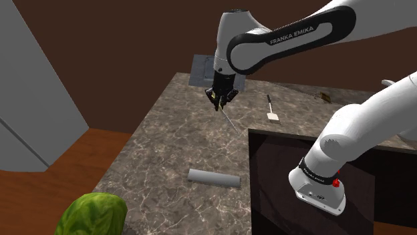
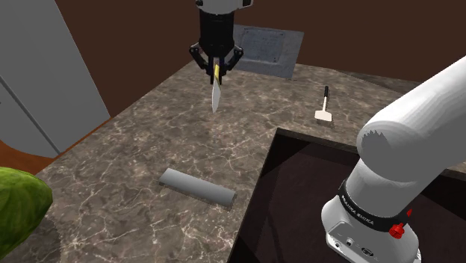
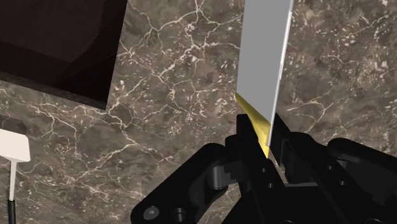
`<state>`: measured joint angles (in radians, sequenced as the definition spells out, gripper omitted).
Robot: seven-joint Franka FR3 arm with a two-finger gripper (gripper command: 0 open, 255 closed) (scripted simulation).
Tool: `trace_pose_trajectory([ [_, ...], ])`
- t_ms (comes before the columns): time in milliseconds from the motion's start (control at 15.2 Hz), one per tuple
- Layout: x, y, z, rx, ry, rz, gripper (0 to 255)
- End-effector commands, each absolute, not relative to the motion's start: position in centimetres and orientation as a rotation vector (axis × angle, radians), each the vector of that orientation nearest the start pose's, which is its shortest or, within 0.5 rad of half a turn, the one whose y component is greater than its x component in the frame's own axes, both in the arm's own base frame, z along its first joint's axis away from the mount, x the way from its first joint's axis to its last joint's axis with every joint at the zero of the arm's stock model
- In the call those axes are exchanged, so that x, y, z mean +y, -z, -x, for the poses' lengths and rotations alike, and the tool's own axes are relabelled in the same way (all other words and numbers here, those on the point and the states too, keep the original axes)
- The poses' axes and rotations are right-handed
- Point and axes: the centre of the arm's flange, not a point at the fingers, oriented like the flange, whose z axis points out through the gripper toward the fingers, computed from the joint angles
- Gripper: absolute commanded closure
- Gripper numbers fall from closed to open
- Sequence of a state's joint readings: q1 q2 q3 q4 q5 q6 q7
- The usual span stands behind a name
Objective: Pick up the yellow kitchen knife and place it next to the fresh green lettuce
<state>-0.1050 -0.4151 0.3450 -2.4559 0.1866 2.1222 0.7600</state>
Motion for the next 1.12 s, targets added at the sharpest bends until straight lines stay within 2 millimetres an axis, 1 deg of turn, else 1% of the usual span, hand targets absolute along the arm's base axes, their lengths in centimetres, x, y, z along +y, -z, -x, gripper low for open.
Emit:
trace_pose_trajectory([
  [0,11.4,-45.6,-41.4,0.965,0.071,2.934,255],
  [396,11.4,-48.7,-41.4,0.965,0.071,2.934,255],
  [1056,23.4,-48.7,-36.0,0.965,0.071,2.934,255],
])
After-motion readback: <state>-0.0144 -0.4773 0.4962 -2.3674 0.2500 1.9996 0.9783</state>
